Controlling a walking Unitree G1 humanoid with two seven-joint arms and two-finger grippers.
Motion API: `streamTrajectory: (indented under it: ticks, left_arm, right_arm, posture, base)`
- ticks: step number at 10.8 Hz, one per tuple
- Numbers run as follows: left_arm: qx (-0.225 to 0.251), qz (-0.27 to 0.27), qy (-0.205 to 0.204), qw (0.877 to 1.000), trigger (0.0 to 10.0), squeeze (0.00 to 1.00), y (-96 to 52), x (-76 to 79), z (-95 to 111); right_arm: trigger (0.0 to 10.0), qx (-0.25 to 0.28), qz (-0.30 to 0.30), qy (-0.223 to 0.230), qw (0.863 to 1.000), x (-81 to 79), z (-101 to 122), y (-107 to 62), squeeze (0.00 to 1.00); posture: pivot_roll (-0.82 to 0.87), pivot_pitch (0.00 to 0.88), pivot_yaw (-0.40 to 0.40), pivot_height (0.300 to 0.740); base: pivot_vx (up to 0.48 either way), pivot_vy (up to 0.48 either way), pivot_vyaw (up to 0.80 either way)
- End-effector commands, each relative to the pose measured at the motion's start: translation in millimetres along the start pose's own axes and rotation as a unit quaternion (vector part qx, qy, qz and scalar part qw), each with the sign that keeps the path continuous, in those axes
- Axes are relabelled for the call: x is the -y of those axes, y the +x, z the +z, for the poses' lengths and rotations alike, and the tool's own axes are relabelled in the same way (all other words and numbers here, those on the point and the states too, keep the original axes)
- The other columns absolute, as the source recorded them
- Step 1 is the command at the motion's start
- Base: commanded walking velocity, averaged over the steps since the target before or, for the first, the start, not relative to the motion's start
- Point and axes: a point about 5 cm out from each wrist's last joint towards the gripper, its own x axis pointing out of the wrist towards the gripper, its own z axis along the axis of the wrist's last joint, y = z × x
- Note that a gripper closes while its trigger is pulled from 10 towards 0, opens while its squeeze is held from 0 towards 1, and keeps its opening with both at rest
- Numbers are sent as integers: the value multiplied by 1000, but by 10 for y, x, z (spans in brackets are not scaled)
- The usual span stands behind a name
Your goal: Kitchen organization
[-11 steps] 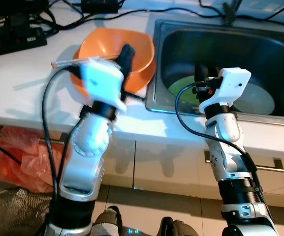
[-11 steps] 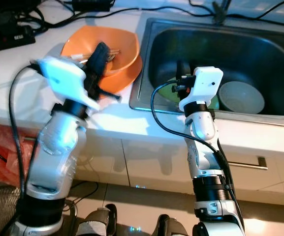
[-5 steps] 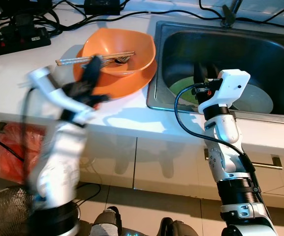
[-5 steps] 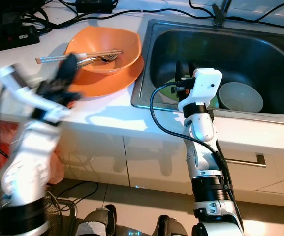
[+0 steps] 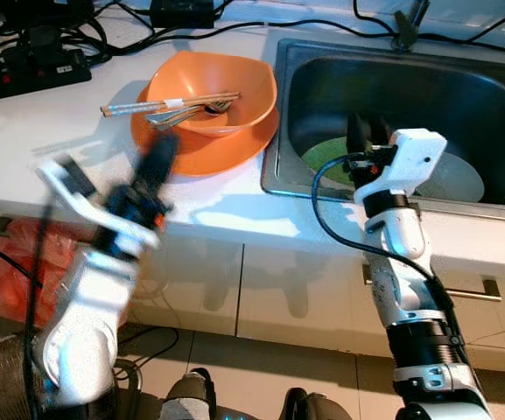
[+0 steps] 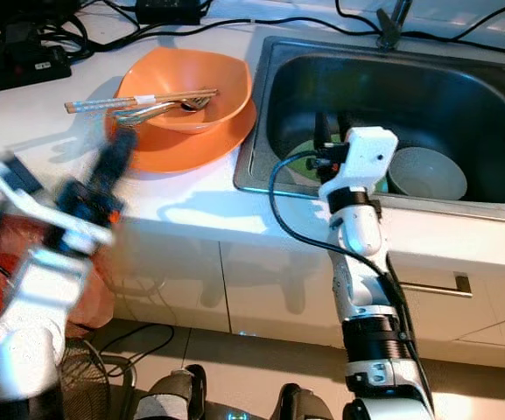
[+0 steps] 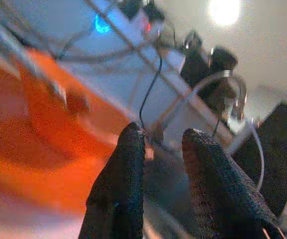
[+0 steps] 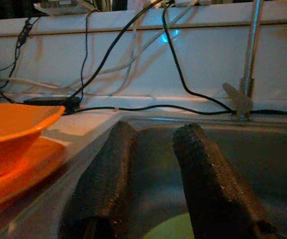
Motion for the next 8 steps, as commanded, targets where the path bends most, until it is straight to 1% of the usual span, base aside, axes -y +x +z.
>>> streamTrajectory:
  ticks: [1, 2, 3, 5, 7, 8]
  left_arm:
    - [-25, 1, 5, 1000, 10000, 1000, -17, -13, -87]
    - [-32, 43, 23, 998, 10000, 1000, -19, -102, -129]
    - [-27, 59, 27, 998, 10000, 1000, -12, -128, -126]
    - [24, 97, 51, 994, 10000, 1000, 49, -190, 15]
    - [49, 103, 61, 992, 10000, 1000, 107, -176, 71]
    - [49, 108, 72, 990, 10000, 1000, 134, -176, 65]
  right_arm:
    - [10000, 2, -10, -1, 1000, 57, -4, -36, 0]
    - [10000, 2, -12, -1, 1000, 68, -7, -37, 0]
    - [10000, 1, -13, -1, 1000, 70, -14, -35, 0]
    - [10000, 1, -10, 1, 1000, 41, -18, -19, 0]
    - [10000, 0, -9, 0, 1000, 51, -17, -13, 0]
    - [10000, 0, -8, 1, 1000, 51, -16, -9, 0]
  posture:
    - [204, 165, -26, 740]
    - [210, 166, -29, 740]
    - [211, 167, -29, 740]
    - [216, 166, -34, 740]
    - [217, 165, -39, 740]
    - [217, 165, -39, 740]
  base:
    - [0, 0, 0]
    - [0, 0, 0]
    - [0, 0, 0]
    - [0, 0, 0]
    - [0, 0, 0]
    - [0, 0, 0]
